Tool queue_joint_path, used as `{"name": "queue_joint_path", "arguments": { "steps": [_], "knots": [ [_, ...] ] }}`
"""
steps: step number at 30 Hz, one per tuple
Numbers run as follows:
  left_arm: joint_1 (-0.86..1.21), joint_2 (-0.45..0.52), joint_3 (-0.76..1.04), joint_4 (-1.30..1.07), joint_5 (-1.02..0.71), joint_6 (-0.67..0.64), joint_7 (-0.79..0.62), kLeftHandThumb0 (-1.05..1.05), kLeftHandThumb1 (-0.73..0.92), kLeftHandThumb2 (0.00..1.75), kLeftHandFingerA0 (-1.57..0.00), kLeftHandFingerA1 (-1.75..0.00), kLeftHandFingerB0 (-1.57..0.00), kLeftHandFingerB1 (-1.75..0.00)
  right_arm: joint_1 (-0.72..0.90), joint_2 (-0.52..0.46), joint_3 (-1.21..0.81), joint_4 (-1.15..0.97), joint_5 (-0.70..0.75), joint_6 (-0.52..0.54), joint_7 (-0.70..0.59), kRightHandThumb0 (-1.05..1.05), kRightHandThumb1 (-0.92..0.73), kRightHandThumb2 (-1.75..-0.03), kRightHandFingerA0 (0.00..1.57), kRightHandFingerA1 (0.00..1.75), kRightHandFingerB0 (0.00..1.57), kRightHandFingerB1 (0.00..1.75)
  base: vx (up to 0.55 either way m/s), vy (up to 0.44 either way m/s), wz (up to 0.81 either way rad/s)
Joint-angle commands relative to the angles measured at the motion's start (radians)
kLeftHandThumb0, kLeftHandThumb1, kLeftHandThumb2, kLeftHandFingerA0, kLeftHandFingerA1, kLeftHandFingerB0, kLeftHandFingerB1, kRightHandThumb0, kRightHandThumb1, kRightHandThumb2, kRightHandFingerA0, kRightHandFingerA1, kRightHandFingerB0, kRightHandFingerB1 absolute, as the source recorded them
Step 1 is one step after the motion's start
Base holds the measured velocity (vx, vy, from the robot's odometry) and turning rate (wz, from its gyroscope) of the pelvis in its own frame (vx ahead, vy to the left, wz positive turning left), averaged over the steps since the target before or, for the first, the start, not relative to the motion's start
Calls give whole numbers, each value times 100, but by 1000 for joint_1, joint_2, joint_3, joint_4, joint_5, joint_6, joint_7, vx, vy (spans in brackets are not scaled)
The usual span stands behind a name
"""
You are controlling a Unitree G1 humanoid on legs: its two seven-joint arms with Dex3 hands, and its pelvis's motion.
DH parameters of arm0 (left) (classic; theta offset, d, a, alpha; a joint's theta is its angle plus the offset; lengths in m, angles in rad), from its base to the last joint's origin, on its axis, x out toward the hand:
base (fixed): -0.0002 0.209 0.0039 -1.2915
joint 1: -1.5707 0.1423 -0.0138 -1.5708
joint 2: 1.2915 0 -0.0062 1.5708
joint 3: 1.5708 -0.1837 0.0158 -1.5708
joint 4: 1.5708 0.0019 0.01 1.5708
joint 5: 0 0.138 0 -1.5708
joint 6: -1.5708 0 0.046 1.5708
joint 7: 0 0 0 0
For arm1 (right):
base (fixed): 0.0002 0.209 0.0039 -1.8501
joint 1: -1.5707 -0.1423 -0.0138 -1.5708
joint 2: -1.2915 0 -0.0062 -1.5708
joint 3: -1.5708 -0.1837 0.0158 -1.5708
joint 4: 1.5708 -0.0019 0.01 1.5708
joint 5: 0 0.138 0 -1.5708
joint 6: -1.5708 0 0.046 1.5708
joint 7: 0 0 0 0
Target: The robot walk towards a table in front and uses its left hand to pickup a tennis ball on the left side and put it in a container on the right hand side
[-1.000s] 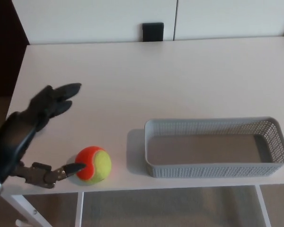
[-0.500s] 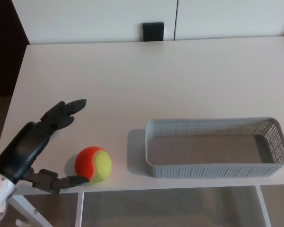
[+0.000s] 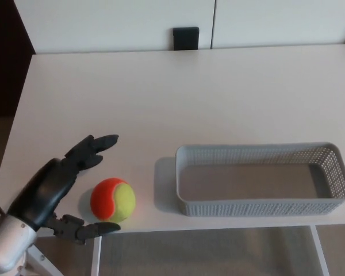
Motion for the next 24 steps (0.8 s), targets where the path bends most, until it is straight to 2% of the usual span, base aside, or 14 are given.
{"name": "queue_joint_path", "arguments": {
  "steps": [1,2,3,13,18,19,20,21,22,23,24],
  "knots": [
    [9,-26,-22,25,63,-26,58,-34,28,54,-32,-52,-21,-36,-5,1,-1,-8,5,19,-9,-23,-60,-57,44,46,32,36,0,0,0],
    [8,-30,-26,31,69,-28,63,-34,28,54,-32,-52,-21,-36,-6,2,-2,-8,7,20,-8,-23,-60,-57,44,46,32,36,0,0,0],
    [4,-39,-32,38,76,-24,69,-33,28,54,-33,-52,-21,-37,-6,2,-4,-10,11,20,-3,-18,-41,-86,35,59,20,51,0,0,0],
    [-8,-63,-53,83,115,-11,95,-30,29,54,-37,-52,-22,-36,-18,1,-6,0,11,14,-5,-18,-40,-85,36,59,21,51,0,0,0],
    [-23,-61,-78,115,161,7,107,-27,31,53,-45,-52,-23,-35,-27,2,-10,14,15,6,-1,-19,-41,-86,36,59,20,51,0,0,0],
    [-29,-66,-86,125,179,30,118,-12,20,73,-49,-65,-17,-50,-26,2,-11,14,18,8,2,-19,-41,-86,36,59,20,50,0,0,0],
    [-31,-69,-89,129,186,38,123,-12,20,73,-49,-65,-17,-50,-26,3,-12,14,20,9,3,-19,-41,-86,36,59,20,50,0,0,0],
    [-40,-72,-95,147,191,45,127,-16,40,53,-66,-56,-32,-36,-24,2,-12,14,19,5,3,-23,-59,-57,44,46,32,36,0,0,0],
    [-53,-71,-103,172,209,45,141,-1,51,54,-94,-59,-42,-38,-25,2,-13,14,19,5,1,-22,-59,-57,44,45,32,36,0,0,0],
    [-71,-68,-114,207,234,42,162,-1,51,54,-94,-59,-42,-38,-26,4,-14,13,20,7,-1,-22,-59,-57,44,45,32,36,0,0,0],
    [-77,-65,-119,211,242,53,163,-5,61,57,-103,-60,-48,-39,-26,4,-13,11,19,8,-2,-23,-59,-57,44,45,33,36,0,0,0]
  ]
}}
